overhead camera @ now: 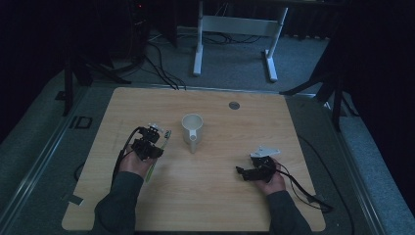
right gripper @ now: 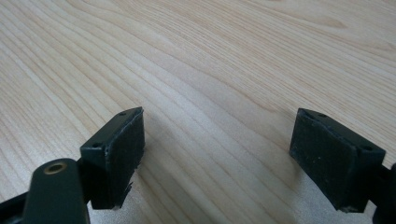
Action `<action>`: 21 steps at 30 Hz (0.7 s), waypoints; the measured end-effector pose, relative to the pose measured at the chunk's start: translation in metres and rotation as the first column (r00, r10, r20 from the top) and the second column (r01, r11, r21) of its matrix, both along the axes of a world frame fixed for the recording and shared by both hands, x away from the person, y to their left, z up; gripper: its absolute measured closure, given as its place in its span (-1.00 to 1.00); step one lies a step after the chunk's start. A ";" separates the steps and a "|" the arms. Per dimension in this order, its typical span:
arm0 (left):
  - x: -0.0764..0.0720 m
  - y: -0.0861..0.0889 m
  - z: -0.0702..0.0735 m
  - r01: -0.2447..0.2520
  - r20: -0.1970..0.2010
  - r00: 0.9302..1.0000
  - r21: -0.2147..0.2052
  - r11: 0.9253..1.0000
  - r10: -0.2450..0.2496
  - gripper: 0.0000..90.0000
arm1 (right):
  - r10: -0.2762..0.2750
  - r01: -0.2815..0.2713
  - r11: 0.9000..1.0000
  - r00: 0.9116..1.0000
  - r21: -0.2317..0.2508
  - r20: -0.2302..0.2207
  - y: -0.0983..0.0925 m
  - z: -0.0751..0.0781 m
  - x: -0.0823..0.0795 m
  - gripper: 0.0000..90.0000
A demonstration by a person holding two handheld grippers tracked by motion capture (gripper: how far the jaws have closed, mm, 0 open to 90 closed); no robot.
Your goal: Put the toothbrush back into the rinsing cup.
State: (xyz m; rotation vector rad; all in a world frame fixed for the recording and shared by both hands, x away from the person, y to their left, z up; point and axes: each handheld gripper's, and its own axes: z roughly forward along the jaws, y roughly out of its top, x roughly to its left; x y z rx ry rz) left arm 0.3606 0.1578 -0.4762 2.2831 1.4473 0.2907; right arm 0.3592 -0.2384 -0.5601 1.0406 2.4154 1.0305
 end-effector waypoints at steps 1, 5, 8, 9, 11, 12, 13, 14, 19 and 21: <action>0.000 0.000 0.000 0.001 0.005 1.000 0.000 1.000 -0.001 0.81 | 0.000 0.000 1.000 1.000 0.000 0.000 0.000 0.000 0.000 -0.61; -0.002 -0.001 0.002 -0.004 0.025 1.000 -0.010 1.000 0.004 0.81 | 0.000 0.000 1.000 1.000 0.001 -0.001 0.000 0.000 0.000 -0.61; -0.003 -0.001 0.003 -0.001 0.041 0.999 -0.018 1.000 0.002 0.81 | 0.000 0.000 1.000 1.000 0.001 -0.001 0.000 0.000 0.000 -0.61; -0.003 -0.001 0.004 0.000 0.049 0.999 -0.015 1.000 0.001 0.81 | 0.000 0.000 1.000 1.000 0.001 -0.001 0.000 0.000 0.000 -0.61; -0.004 -0.001 0.005 -0.004 0.062 0.998 -0.024 1.000 0.006 0.81 | -0.001 0.001 1.000 1.000 0.000 -0.001 0.000 0.000 0.000 -0.61; -0.004 -0.001 0.006 -0.007 0.075 0.997 -0.025 1.000 0.009 0.81 | 0.000 0.000 1.000 1.000 0.001 -0.001 0.000 0.000 0.000 -0.61; -0.005 -0.001 0.007 -0.007 0.082 0.997 -0.030 1.000 0.009 0.81 | 0.000 0.000 1.000 1.000 0.000 -0.001 0.000 0.000 0.000 -0.61; -0.005 -0.001 0.008 -0.007 0.089 0.996 -0.032 0.999 0.009 0.81 | 0.000 0.000 1.000 1.000 0.000 0.000 0.000 0.000 0.000 -0.61; -0.008 -0.001 0.011 -0.007 0.133 0.991 -0.049 0.999 0.014 0.81 | 0.000 0.000 1.000 1.000 0.001 -0.001 0.000 0.000 0.000 -0.61; -0.008 -0.001 0.011 0.000 0.142 0.990 -0.049 0.999 0.007 0.81 | -0.001 0.001 1.000 1.000 0.000 -0.001 0.000 0.000 0.000 -0.61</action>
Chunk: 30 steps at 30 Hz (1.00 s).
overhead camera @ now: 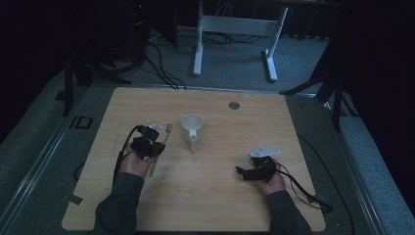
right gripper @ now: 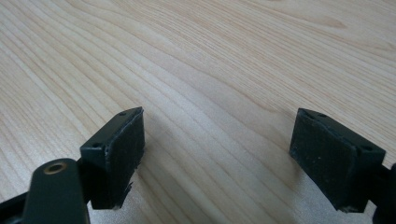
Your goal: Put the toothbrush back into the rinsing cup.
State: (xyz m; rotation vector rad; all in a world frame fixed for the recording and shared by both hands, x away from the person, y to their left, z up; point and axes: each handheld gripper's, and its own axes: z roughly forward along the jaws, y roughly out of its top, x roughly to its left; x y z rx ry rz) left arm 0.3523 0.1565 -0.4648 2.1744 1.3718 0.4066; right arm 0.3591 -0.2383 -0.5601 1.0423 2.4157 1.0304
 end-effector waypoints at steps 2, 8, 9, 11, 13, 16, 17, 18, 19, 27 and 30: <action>-0.001 0.000 0.000 0.001 0.011 1.000 -0.005 1.000 -0.001 0.81 | 0.000 0.000 1.000 1.000 0.000 0.000 0.000 0.000 0.000 -0.61; -0.002 -0.003 0.003 0.014 0.050 0.999 -0.005 1.000 -0.014 0.81 | 0.000 0.000 1.000 1.000 0.000 0.000 0.000 0.000 0.000 -0.61; -0.003 -0.003 0.004 0.014 0.059 0.998 -0.005 1.000 -0.013 0.81 | 0.000 0.000 1.000 1.000 -0.001 0.000 0.000 0.000 0.000 -0.61; -0.003 -0.004 0.004 0.015 0.071 0.997 -0.009 1.000 -0.015 0.81 | 0.000 0.000 1.000 1.000 0.000 0.000 0.000 0.000 0.000 -0.61; -0.004 -0.004 0.005 0.017 0.082 0.997 -0.011 1.000 -0.016 0.81 | 0.000 0.000 1.000 1.000 0.000 0.000 0.000 0.000 0.000 -0.61; -0.005 -0.004 0.006 0.012 0.102 0.995 -0.015 1.000 -0.010 0.81 | 0.000 0.000 1.000 1.000 0.000 0.000 0.000 0.000 0.000 -0.61; -0.005 -0.004 0.006 0.009 0.109 0.994 -0.017 1.000 -0.008 0.81 | 0.000 0.000 1.000 1.000 0.000 0.000 0.000 0.000 0.000 -0.61; -0.005 -0.004 0.007 0.007 0.118 0.993 -0.019 1.000 -0.005 0.81 | 0.000 0.000 1.000 1.000 0.000 0.000 0.000 0.000 0.000 -0.61; -0.005 -0.004 0.007 0.009 0.120 0.993 -0.022 1.000 -0.006 0.81 | 0.000 0.000 1.000 1.000 0.000 0.001 0.000 0.000 0.000 -0.61; -0.006 -0.004 0.011 0.001 0.152 0.988 -0.023 1.000 0.002 0.81 | 0.001 -0.001 1.000 1.000 0.000 0.002 0.000 0.000 0.000 -0.61; -0.007 -0.005 0.013 0.001 0.173 0.985 -0.020 1.000 0.003 0.81 | 0.001 -0.001 1.000 1.000 0.000 0.001 0.000 0.000 0.000 -0.61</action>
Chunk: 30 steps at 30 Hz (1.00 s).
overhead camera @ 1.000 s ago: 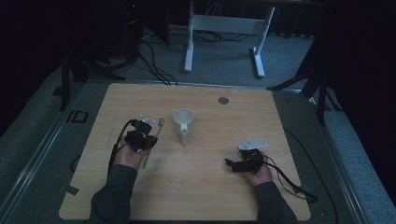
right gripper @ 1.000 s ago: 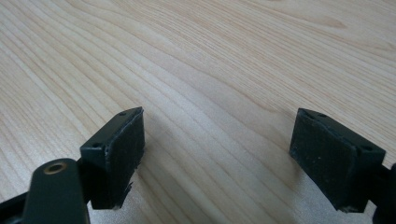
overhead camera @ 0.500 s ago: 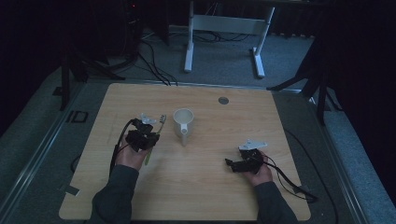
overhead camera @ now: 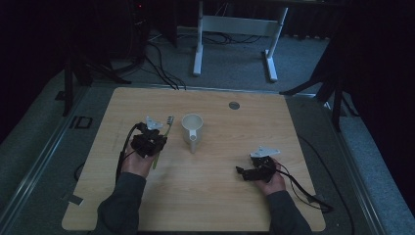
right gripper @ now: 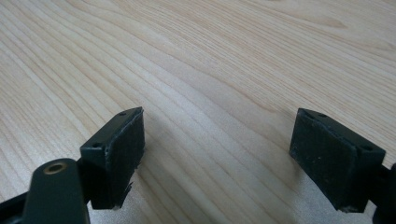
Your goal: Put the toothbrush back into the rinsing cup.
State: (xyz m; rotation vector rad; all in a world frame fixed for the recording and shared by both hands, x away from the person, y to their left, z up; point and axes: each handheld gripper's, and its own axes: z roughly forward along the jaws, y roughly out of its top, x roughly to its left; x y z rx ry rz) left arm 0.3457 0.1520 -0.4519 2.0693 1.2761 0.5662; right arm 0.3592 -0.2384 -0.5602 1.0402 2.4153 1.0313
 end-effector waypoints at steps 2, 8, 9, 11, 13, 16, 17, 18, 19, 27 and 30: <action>0.000 0.000 0.001 -0.001 0.012 1.000 -0.005 1.000 0.001 0.81 | 0.000 0.000 1.000 1.000 0.000 0.000 0.000 0.000 0.000 -0.61; 0.000 -0.002 0.001 0.002 0.038 0.999 -0.010 1.000 -0.002 0.81 | -0.001 0.001 1.000 1.000 0.001 0.000 0.000 0.000 0.000 -0.61; 0.000 -0.002 0.001 0.002 0.041 0.999 -0.014 1.000 -0.001 0.81 | -0.001 0.001 1.000 1.000 0.001 0.000 0.000 0.000 0.000 -0.61; 0.000 -0.002 0.001 0.001 0.050 0.999 -0.024 1.000 0.001 0.81 | -0.001 0.001 1.000 1.000 0.001 0.000 0.000 0.000 0.000 -0.61; 0.000 -0.002 0.002 0.003 0.063 0.998 -0.027 1.000 -0.001 0.80 | -0.001 0.001 1.000 1.000 0.001 0.000 0.000 0.000 0.000 -0.61; -0.001 -0.003 0.002 0.006 0.079 0.997 -0.032 0.999 -0.004 0.80 | -0.001 0.001 1.000 1.000 0.001 0.000 0.000 0.000 0.000 -0.61; -0.001 -0.003 0.002 0.006 0.085 0.996 -0.032 0.999 -0.003 0.80 | -0.001 0.001 1.000 1.000 0.001 0.000 0.000 0.000 0.000 -0.61; -0.001 -0.003 0.002 0.006 0.085 0.996 -0.032 0.999 -0.003 0.80 | -0.001 0.001 1.000 1.000 0.001 0.000 0.000 0.000 0.000 -0.61; -0.001 -0.003 0.003 0.011 0.089 0.996 -0.040 0.999 -0.008 0.80 | -0.001 0.001 1.000 1.000 0.001 0.000 0.000 0.000 0.000 -0.61; -0.001 -0.004 0.001 0.012 0.126 0.992 -0.059 0.998 -0.004 0.80 | -0.002 0.002 1.000 1.000 0.001 0.000 0.000 0.000 0.000 -0.61; -0.001 -0.003 0.001 0.017 0.133 0.991 -0.078 0.997 -0.007 0.80 | -0.001 0.001 1.000 1.000 0.001 0.000 0.000 0.000 0.000 -0.61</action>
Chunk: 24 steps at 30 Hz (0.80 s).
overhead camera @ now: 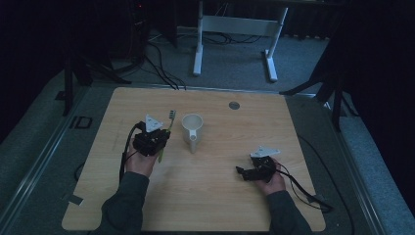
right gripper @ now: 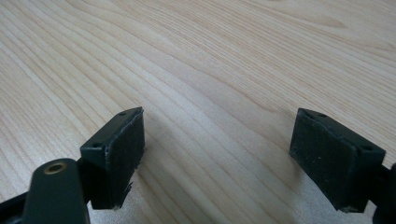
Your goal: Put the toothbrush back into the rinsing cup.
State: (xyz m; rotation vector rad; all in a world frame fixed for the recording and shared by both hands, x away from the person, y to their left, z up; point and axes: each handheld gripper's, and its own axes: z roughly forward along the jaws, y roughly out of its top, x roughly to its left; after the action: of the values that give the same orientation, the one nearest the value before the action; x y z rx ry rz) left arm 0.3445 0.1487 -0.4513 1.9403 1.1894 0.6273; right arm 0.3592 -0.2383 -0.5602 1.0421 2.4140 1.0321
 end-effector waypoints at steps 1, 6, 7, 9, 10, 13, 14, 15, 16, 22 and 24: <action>0.000 0.000 0.000 0.001 0.000 1.000 0.001 1.000 -0.001 0.80 | 0.000 0.000 1.000 1.000 0.000 0.000 0.000 0.000 0.000 -0.61; -0.001 0.000 0.002 0.003 0.014 1.000 -0.007 1.000 -0.003 0.80 | 0.000 0.000 1.000 1.000 0.000 0.000 0.000 0.000 0.000 -0.61; -0.001 0.000 0.002 0.007 0.015 1.000 -0.009 1.000 -0.007 0.80 | 0.000 0.000 1.000 1.000 0.000 0.000 0.000 0.000 0.000 -0.61; -0.001 0.000 0.002 0.012 0.017 1.000 -0.016 1.000 -0.012 0.80 | 0.000 0.000 1.000 1.000 0.000 0.000 0.000 0.000 0.000 -0.61; 0.000 -0.001 0.002 0.014 0.014 1.000 -0.019 1.000 -0.014 0.80 | 0.000 0.000 1.000 1.000 0.000 0.000 0.000 0.000 0.000 -0.61; -0.001 -0.001 0.002 0.020 0.023 1.000 -0.026 0.999 -0.020 0.80 | 0.000 0.000 1.000 1.000 0.000 0.000 0.000 0.000 0.000 -0.61; -0.001 -0.001 0.002 0.021 0.026 0.999 -0.027 0.999 -0.021 0.80 | 0.000 0.000 1.000 1.000 0.000 0.000 0.000 0.000 0.000 -0.61; -0.001 -0.001 0.002 0.021 0.029 0.999 -0.032 0.999 -0.021 0.80 | 0.000 0.000 1.000 1.000 0.000 0.000 0.000 0.000 0.000 -0.61; -0.001 -0.001 0.002 0.024 0.030 0.999 -0.036 0.999 -0.023 0.80 | 0.000 0.000 1.000 1.000 0.000 0.000 0.000 0.000 0.000 -0.61; 0.000 -0.003 0.003 0.040 0.050 0.998 -0.048 0.998 -0.037 0.80 | 0.000 0.000 1.000 1.000 0.000 -0.001 0.000 0.000 0.000 -0.61; -0.001 -0.003 0.004 0.046 0.060 0.997 -0.056 0.997 -0.043 0.80 | 0.000 0.000 1.000 1.000 0.000 -0.001 0.000 0.000 0.000 -0.61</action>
State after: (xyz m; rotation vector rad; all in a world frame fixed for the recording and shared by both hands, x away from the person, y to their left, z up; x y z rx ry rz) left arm 0.3437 0.1455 -0.4471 1.8827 1.1132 0.6167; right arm 0.3592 -0.2382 -0.5602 1.0434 2.4147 1.0321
